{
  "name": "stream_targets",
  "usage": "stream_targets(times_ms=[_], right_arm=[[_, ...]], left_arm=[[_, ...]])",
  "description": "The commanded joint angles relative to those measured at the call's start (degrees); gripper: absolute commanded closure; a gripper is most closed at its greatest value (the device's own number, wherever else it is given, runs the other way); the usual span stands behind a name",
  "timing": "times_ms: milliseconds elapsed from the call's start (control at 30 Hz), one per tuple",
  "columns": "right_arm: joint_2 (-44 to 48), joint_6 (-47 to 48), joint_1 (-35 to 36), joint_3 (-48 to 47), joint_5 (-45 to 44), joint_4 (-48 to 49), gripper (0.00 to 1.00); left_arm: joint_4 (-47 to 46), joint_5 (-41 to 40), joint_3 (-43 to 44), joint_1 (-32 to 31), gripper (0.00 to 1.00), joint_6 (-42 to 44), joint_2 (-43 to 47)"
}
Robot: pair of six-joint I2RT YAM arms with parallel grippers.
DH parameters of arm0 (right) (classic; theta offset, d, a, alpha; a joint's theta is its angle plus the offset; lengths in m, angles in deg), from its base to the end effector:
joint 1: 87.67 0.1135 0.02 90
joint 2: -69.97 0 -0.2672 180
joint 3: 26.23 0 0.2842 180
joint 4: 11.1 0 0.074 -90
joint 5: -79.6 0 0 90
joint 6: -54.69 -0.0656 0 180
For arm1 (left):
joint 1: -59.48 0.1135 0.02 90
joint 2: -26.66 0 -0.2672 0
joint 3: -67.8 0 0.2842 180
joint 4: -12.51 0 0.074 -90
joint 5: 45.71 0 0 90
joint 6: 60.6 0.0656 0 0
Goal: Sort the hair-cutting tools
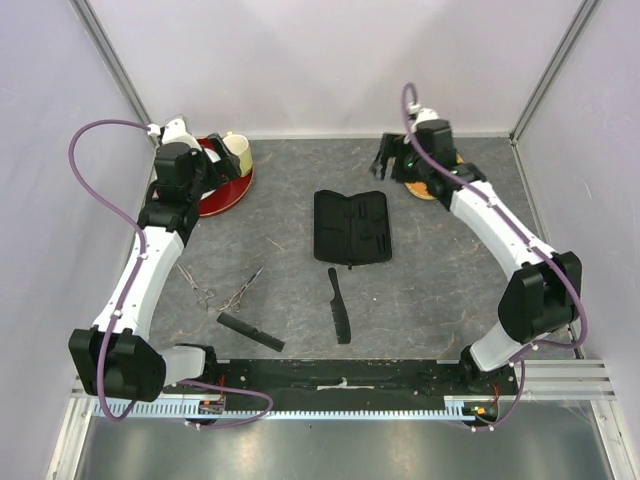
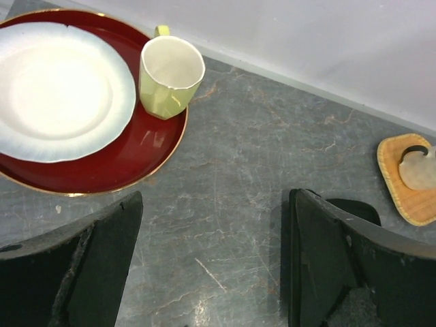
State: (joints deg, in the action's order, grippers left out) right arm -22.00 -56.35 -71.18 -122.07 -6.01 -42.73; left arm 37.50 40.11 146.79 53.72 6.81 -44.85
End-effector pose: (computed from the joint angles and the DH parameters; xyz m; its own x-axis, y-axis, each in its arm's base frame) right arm 0.4167 0.1286 0.3348 -0.5418 0.2129 -0.8131 -0.1644 0.9218 0.3510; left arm 0.3487 -0.0304 0.3620 -0.2883 -0.3560 -0.8889 -0.0864 0.9342 -0.3461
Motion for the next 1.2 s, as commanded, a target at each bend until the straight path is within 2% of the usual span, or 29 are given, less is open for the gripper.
stream_targets(times_ms=[0, 100, 233, 433, 733, 833, 1167], right_arm=[[2.66, 4.77, 8.02, 4.54, -3.49, -1.91, 0.15], [3.02, 8.03, 14.78, 6.04, -8.67, -5.51, 0.16], [3.46, 7.68, 22.42, 9.29, -10.0, -8.33, 0.19], [3.9, 6.36, 31.92, 13.43, -12.82, -11.14, 0.23], [0.12, 5.21, 37.99, 15.46, -13.95, -12.28, 0.32], [-4.0, 5.48, 40.54, 13.35, -18.53, -16.22, 0.32], [-14.11, -1.37, 41.6, 8.51, -16.34, -18.96, 0.31]], left_arm=[[2.91, -3.64, 0.42, 0.31, 0.0, 0.35, 0.32], [6.0, 0.48, 2.79, 0.4, 0.0, 0.88, -1.79], [4.87, 5.84, 2.37, 0.4, 0.01, -0.08, -2.06], [3.64, 8.23, -0.01, 0.4, 0.01, -1.14, -0.92], [3.9, 11.48, -2.91, 0.4, 0.03, -1.05, 1.19], [4.51, 11.66, -3.87, 0.4, 0.03, -0.97, 1.89], [7.41, 11.39, -3.17, 0.4, 0.04, -2.11, 1.81]])
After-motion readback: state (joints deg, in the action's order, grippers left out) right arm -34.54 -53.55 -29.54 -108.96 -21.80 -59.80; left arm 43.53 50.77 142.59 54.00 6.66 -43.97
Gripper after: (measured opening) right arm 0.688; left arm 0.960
